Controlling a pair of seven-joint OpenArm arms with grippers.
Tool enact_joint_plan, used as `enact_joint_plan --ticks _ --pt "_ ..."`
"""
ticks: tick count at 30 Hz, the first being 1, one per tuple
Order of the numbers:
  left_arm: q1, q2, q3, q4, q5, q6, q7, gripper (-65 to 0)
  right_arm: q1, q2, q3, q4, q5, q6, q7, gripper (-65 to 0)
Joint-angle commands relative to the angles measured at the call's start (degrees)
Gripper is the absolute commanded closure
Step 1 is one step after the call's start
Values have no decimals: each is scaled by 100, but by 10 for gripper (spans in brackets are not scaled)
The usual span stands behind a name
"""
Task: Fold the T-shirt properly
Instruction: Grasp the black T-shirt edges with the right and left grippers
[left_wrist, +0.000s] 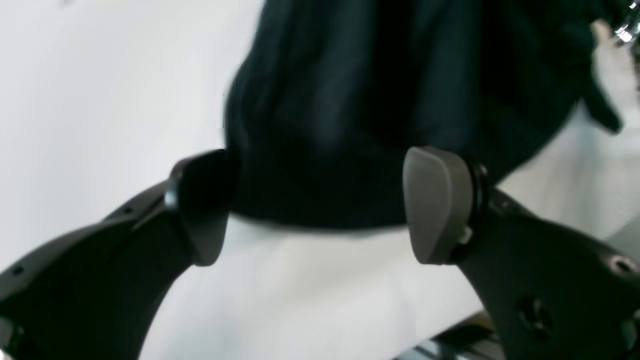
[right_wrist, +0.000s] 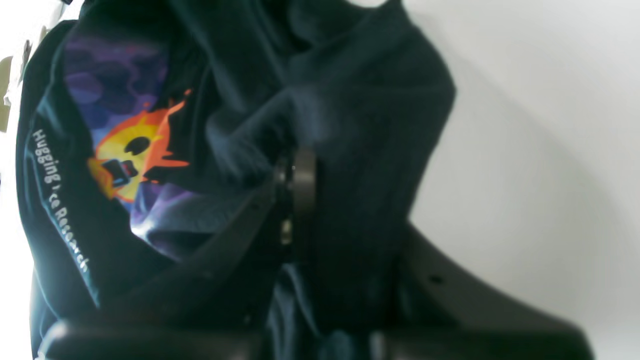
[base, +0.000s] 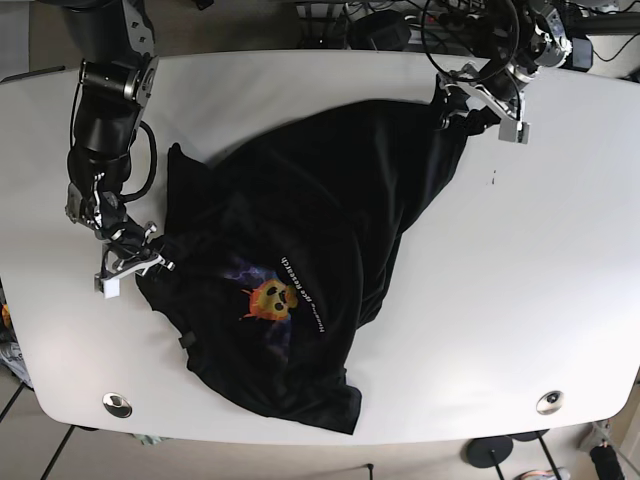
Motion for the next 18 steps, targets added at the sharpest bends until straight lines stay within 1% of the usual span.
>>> enact_joint_plan --ticks 1,6,7,8,12,15,18 --pt "-156 6 1 -217 205 71 563 -475 161 85 21 102 90 93 96 -29" --pt "-270 -11 9 -525 223 71 554 -254 161 93 29 102 90 102 96 -29" --pt "-376 -29 9 -621 232 71 554 -197 161 93 29 102 90 111 96 -29" --pt "-402 -29 9 -674 241 71 554 -160 161 93 38 102 90 111 96 -29" --pt "-578 -38 18 -595 495 71 545 -4 161 93 38 102 98 111 96 -29" --pt "-648 -38 18 -428 627 71 545 0 161 93 38 102 107 111 96 -29" --pt "-657 -99 9 249 645 71 545 0 38 93 108 278 125 111 96 -27"
